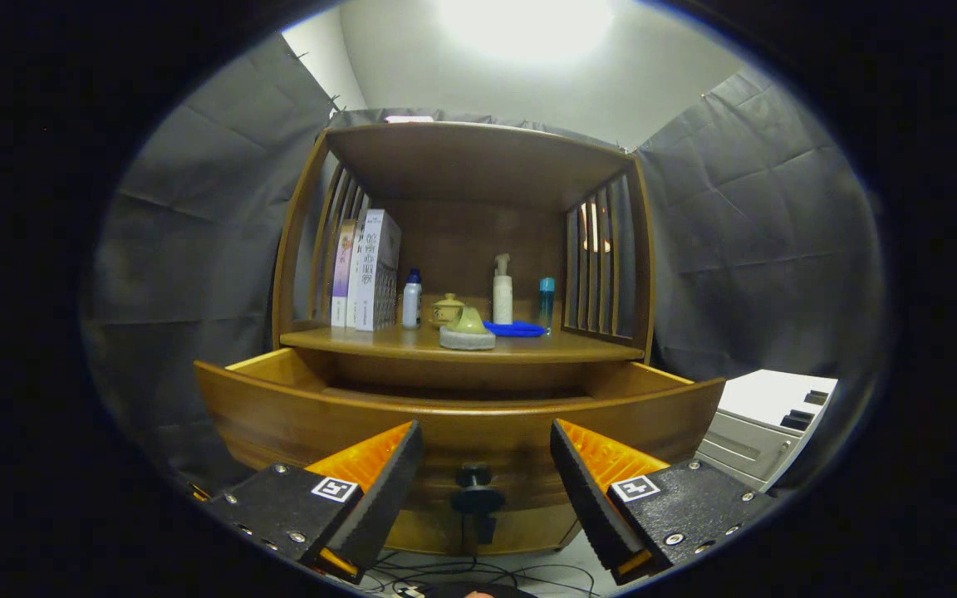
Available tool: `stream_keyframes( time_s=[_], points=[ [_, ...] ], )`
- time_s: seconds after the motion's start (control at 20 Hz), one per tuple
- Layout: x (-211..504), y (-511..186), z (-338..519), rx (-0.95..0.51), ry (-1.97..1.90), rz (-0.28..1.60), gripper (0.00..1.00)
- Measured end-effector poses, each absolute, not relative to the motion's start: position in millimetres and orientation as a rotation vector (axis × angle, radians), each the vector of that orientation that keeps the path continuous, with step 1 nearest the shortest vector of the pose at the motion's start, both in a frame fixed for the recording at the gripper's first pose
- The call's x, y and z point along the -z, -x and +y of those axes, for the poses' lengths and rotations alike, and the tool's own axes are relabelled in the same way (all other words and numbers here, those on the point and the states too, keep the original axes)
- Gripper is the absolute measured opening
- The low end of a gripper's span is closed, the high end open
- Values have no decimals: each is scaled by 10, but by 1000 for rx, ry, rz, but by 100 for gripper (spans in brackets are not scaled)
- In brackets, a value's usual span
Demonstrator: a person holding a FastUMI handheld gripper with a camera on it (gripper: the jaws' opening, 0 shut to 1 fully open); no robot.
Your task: Pull open the drawer, take out the items inside it, and place them on the countertop above the cabinet.
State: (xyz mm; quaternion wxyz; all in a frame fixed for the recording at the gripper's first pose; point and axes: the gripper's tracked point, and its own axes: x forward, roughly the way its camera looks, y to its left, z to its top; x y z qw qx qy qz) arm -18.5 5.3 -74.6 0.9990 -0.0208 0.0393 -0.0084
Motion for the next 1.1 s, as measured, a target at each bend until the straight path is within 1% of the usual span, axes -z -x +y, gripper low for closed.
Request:
stream_keyframes(
  time_s=[0.45, 0.85, 1.1],
  points=[
    [1264, 195, 131, 7, 3, 151, 95],
    [1328, -21, 196, -38, 11, 152, 95],
    [1340, -48, 243, -94, -4, 155, 94]
  ],
)
